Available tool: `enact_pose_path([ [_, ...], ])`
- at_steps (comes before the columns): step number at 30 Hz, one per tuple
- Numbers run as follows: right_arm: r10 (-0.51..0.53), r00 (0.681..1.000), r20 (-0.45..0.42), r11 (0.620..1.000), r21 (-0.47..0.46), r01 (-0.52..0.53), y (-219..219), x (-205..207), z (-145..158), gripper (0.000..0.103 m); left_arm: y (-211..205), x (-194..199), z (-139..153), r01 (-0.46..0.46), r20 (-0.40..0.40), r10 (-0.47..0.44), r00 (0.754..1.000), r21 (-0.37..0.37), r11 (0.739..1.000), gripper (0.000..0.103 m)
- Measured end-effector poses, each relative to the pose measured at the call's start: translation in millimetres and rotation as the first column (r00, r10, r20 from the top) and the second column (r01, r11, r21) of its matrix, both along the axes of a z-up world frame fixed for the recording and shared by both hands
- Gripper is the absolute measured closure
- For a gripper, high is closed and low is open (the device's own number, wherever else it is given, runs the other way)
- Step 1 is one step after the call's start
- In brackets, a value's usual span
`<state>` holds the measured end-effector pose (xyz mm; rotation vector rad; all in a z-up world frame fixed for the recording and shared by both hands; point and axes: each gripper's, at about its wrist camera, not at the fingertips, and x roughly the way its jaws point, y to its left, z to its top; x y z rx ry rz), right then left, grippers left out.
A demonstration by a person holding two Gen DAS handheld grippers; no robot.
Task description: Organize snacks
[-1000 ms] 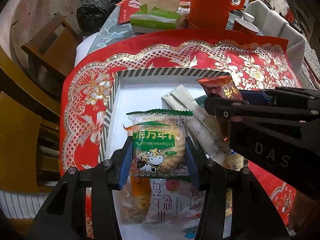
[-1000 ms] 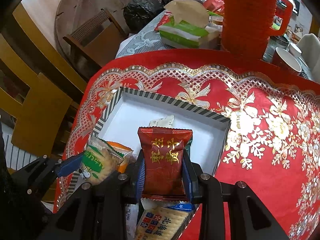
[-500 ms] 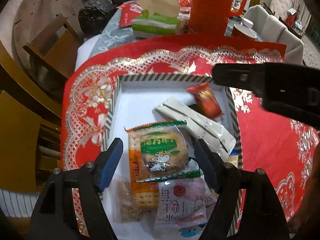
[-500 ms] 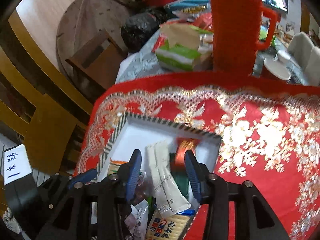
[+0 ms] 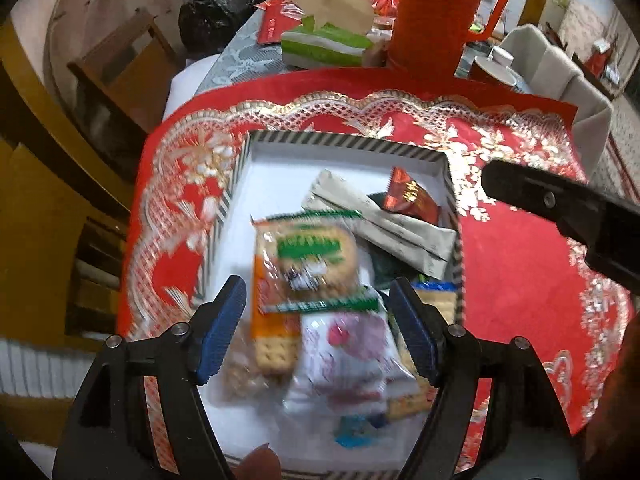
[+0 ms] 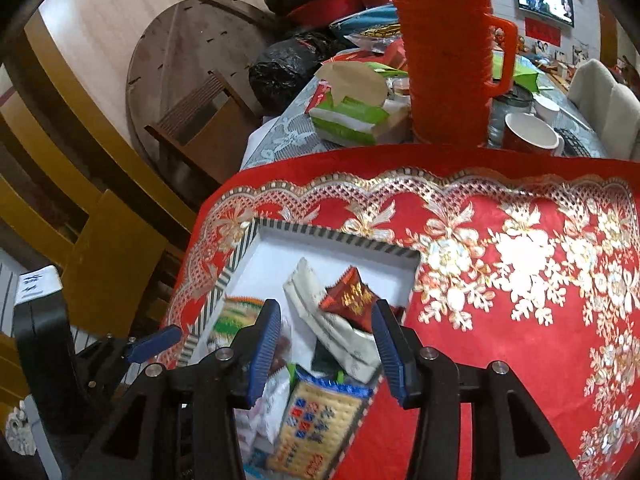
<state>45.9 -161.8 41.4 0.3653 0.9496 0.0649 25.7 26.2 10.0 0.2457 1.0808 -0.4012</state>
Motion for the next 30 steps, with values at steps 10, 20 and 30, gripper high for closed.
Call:
enact_pose_path([
  [10,0.106,0.994,-0.009,0.994,-0.017,-0.106,-7.1,-52.3,-13.5,0.057,13.3,-72.4,48.1,-0.144,0.444,0.154,0.882,-0.057,0.988,0.001],
  [20,0.209,0.976,-0.057,0.978,-0.008,-0.209,0.6,-83.4,-31.3,0.057,-4.3,-78.6,8.4,-0.174,0.113,0.166,0.98,0.061,0.983,0.001],
  [30,0.237,0.969,-0.074,0.971,-0.025,-0.24,3.0,-97.7,-38.1,0.057,0.9,-92.4,6.7,-0.216,0.088,0.209,0.974,0.071,0.974,0.001],
])
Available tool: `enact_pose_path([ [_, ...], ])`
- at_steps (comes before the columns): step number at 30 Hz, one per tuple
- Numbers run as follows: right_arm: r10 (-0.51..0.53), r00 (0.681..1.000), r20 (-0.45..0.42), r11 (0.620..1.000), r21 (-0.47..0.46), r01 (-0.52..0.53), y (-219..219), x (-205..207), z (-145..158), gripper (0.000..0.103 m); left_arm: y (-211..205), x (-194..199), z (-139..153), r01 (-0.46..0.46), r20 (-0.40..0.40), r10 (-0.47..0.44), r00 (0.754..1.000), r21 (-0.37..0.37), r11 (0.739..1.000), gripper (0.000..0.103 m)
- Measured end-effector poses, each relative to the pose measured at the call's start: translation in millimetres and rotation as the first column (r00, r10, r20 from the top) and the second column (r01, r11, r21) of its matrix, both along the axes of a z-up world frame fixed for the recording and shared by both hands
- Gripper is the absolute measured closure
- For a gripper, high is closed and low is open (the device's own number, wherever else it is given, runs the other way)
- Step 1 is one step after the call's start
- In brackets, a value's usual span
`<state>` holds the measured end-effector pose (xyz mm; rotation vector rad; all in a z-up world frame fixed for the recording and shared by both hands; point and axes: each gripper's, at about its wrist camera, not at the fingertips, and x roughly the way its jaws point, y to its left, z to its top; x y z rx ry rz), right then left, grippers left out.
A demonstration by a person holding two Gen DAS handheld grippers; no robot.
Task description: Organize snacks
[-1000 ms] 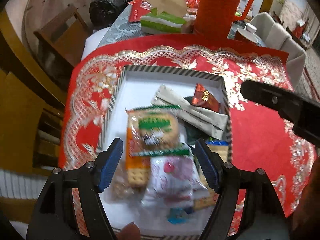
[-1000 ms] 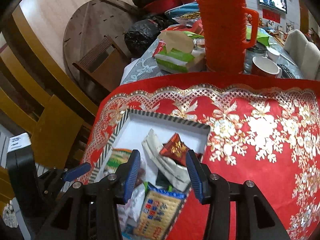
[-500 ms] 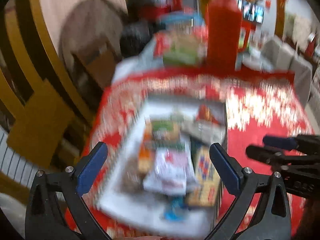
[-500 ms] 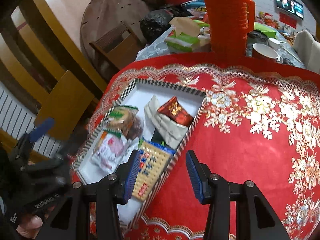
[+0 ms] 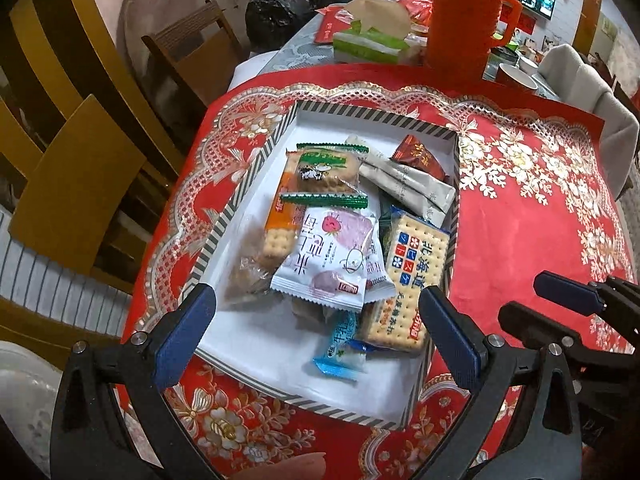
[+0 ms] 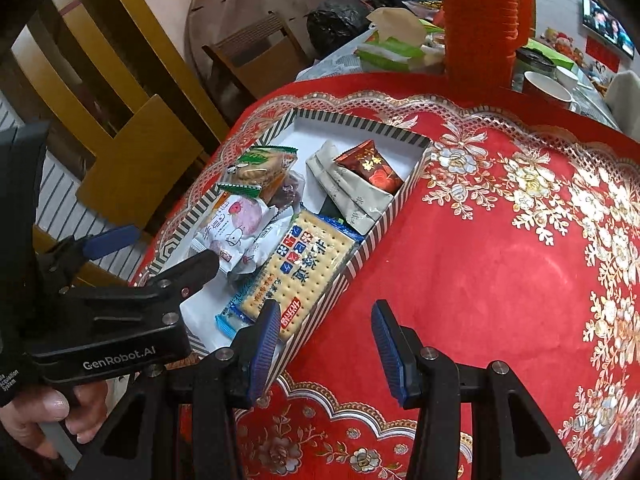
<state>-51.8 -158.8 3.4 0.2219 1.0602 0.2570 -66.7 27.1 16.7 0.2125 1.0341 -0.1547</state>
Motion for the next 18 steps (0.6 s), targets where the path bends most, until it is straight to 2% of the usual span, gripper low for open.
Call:
enact_pose_path([
  [18,-0.025,1.0,0.006,1.0,0.005,0.025,6.4,1.7,4.0,0.057,8.1,15.1,-4.9,0.015,-0.03,-0.015,0.999,0.0,1.0,0.001],
])
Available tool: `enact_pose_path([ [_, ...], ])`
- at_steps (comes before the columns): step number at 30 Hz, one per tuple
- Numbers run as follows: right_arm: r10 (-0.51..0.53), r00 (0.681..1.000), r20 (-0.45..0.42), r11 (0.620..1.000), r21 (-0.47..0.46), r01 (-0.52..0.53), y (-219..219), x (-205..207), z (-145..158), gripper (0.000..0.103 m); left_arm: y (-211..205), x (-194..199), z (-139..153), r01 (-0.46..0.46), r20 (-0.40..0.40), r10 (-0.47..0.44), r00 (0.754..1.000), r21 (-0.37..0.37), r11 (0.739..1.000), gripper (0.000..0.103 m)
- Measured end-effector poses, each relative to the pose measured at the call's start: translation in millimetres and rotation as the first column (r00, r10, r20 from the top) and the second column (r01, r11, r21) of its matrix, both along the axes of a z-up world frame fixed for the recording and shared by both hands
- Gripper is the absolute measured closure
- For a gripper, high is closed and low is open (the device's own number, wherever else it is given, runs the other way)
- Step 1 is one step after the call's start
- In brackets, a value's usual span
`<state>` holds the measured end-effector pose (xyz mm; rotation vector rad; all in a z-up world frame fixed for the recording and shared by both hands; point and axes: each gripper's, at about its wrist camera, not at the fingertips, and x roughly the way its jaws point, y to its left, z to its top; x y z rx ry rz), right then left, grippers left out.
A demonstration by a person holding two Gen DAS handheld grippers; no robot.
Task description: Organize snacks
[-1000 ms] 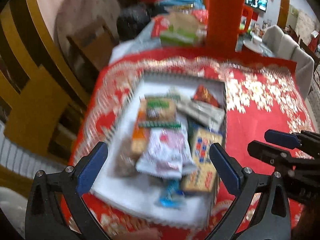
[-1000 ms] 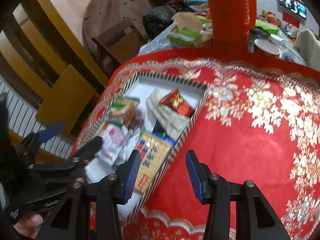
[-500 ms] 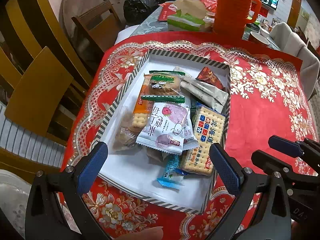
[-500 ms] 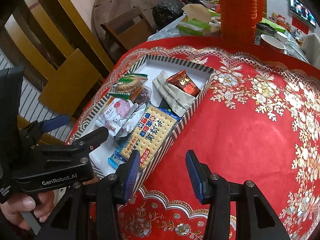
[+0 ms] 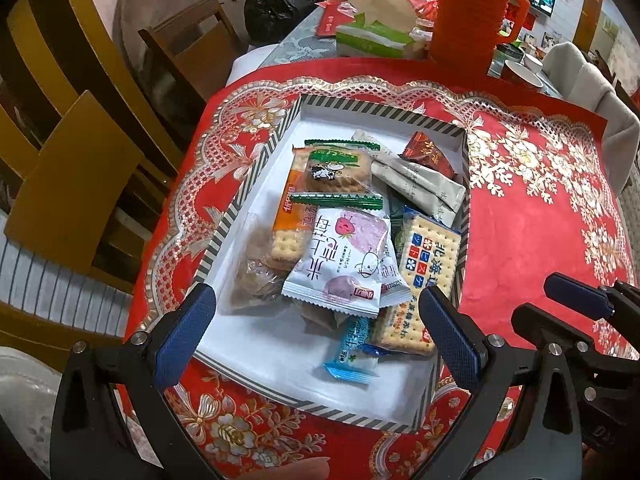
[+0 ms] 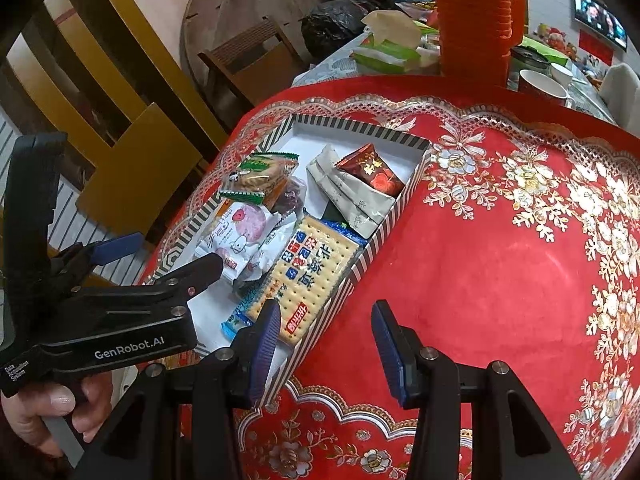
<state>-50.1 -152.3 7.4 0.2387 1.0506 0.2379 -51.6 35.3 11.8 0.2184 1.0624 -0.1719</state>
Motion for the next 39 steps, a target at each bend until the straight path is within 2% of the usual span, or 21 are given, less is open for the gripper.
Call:
enact_pose_path([
  [14,-0.043,0.999,-0.015,0.999,-0.007,0.043,0.7,8.4,-4.0,0.057,-1.7,14.8,-3.9,0.063,-0.013,-0.064,0.998,-0.014,0.998,0.001],
  [39,-0.038,0.999,-0.025,0.999,-0.003,0.038,19.9,24.8,-8.3,0.057,13.6,32.8,-11.5,0.078,-0.028,-0.078,0.997,-0.001,0.997,0.001],
])
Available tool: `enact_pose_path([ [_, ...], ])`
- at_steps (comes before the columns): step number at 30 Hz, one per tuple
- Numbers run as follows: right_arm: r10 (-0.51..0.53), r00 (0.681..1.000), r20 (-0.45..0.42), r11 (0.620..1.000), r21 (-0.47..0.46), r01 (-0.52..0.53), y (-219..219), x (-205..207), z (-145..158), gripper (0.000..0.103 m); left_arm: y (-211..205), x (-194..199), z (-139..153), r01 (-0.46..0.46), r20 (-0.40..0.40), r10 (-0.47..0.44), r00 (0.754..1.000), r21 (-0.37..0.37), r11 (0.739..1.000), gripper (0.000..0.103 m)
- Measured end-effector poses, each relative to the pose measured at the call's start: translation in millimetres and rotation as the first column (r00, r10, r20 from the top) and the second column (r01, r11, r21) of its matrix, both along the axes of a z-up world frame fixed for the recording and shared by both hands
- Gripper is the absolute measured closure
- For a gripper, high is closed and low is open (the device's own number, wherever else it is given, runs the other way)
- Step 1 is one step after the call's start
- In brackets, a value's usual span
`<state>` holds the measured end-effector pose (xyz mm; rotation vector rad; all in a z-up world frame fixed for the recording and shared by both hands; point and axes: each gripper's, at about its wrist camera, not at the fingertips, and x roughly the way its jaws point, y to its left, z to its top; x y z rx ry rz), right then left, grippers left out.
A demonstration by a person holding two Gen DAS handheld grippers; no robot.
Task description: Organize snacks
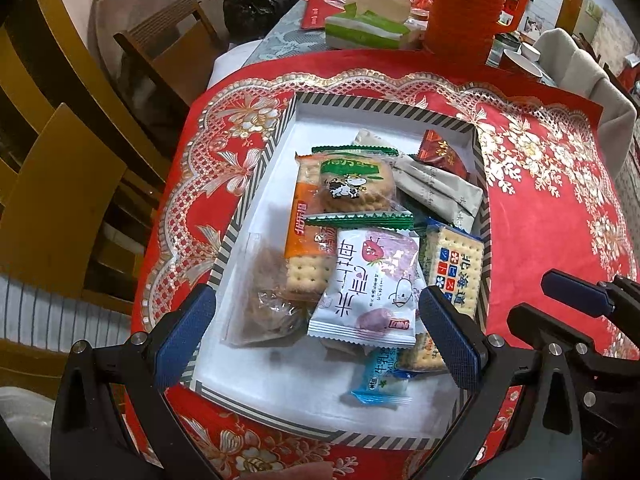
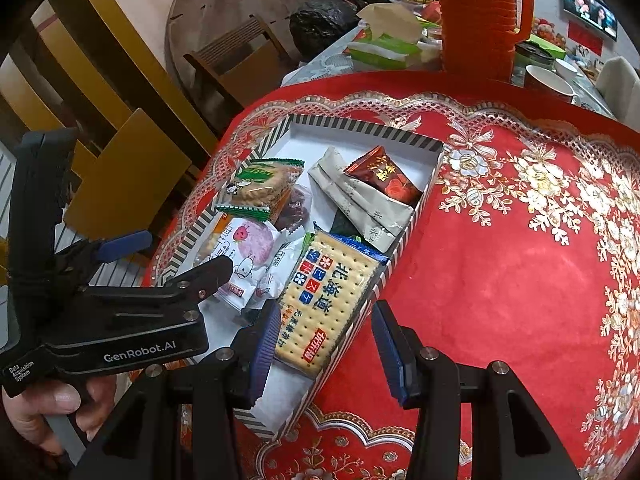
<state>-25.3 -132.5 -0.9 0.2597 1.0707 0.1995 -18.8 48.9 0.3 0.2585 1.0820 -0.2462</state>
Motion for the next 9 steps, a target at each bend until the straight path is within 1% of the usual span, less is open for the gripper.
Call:
enact_pose_path([
  [3,0.0,1.0,-0.005,1.0,0.0,0.0,0.5,0.9,-2.3,0.057,0.0,-2.8,1.1,0.015,0.03,-0.015,0.999,-0.005,1.0,0.001],
  [5,0.0,1.0,-0.007,1.0,0.0,0.0,0.7,1.0,-3.5,0.057,-1.5,-5.4,2.0,0.017,0.066,-0.018,0.998,0.019,1.0,0.001],
  [7,0.001,1.0,-0.01,1.0,0.0,-0.001,0.7,1.3,-4.4,0.057,-2.2,-5.1,0.9,0.01,0.069,-0.012,0.998,0.026,1.0,0.001],
  [9,0.002,1.0,-0.013,1.0,0.001,-0.002,0.0,0.8,-5.1,0.057,-2.7,-4.0,-0.4,0.008,0.056,-0.01,0.998,0.019,1.0,0.001],
])
